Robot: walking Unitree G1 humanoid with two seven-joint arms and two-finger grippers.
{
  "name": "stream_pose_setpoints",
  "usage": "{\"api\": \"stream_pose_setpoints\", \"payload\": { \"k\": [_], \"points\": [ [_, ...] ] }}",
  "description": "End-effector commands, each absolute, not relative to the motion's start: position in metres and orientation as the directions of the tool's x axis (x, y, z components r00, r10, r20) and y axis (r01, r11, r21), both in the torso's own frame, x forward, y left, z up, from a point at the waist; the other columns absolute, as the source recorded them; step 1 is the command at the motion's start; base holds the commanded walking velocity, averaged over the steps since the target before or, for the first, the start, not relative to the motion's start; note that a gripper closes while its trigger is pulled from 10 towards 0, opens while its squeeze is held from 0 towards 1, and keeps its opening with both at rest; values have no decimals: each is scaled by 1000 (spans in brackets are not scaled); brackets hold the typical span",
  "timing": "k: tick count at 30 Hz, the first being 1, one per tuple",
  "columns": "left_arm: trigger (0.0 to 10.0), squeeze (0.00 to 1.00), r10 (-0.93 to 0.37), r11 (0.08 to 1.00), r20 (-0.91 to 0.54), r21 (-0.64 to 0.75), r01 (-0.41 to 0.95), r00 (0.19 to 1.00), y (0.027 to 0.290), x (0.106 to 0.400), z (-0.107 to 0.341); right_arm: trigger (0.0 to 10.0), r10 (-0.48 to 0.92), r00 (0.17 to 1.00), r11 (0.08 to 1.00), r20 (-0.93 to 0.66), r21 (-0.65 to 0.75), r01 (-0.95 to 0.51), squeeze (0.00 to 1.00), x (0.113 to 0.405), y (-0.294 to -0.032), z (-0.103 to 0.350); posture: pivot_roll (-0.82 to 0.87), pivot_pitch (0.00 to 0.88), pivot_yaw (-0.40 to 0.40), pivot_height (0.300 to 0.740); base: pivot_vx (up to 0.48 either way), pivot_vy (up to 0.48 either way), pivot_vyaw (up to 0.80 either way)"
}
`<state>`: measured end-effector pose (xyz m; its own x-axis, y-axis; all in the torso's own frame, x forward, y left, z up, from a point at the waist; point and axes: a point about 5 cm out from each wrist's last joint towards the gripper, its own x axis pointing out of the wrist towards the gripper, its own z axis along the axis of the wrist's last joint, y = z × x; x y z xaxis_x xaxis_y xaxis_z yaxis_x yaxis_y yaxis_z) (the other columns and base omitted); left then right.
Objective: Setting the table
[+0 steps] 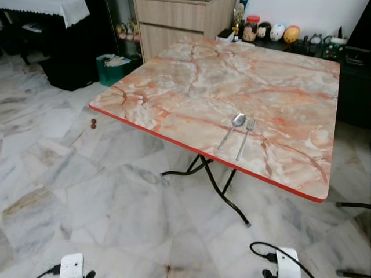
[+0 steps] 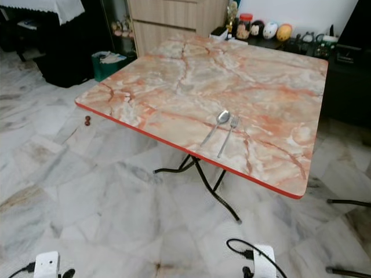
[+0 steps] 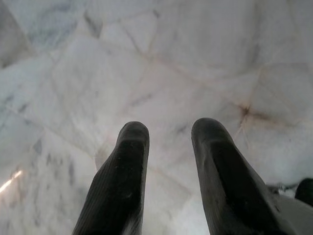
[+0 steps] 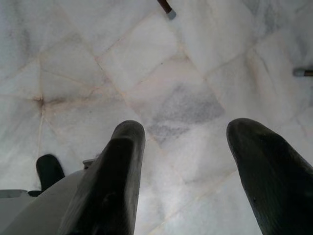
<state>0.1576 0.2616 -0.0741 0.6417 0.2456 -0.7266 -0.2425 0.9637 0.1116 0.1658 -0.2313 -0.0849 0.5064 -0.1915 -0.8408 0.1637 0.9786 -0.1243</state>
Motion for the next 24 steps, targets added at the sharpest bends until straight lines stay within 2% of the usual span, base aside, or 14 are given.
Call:
{"api": "stream_pose_setpoints", "payload": {
  "k": [1, 24],
  "points": [
    [10000, 0, 258, 957, -751, 114, -266, 608, 265, 147, -78, 10000, -188, 503, 978, -843, -117, 170, 0, 166, -230, -85, -32, 0, 33, 740, 0, 0, 0],
    [10000, 0, 265, 951, -751, 102, -290, 604, 265, 150, -77, 10000, -195, 506, 977, -840, -123, 172, 0, 166, -231, -85, -28, 0, 32, 740, 0, 0, 0]
  ]
}}
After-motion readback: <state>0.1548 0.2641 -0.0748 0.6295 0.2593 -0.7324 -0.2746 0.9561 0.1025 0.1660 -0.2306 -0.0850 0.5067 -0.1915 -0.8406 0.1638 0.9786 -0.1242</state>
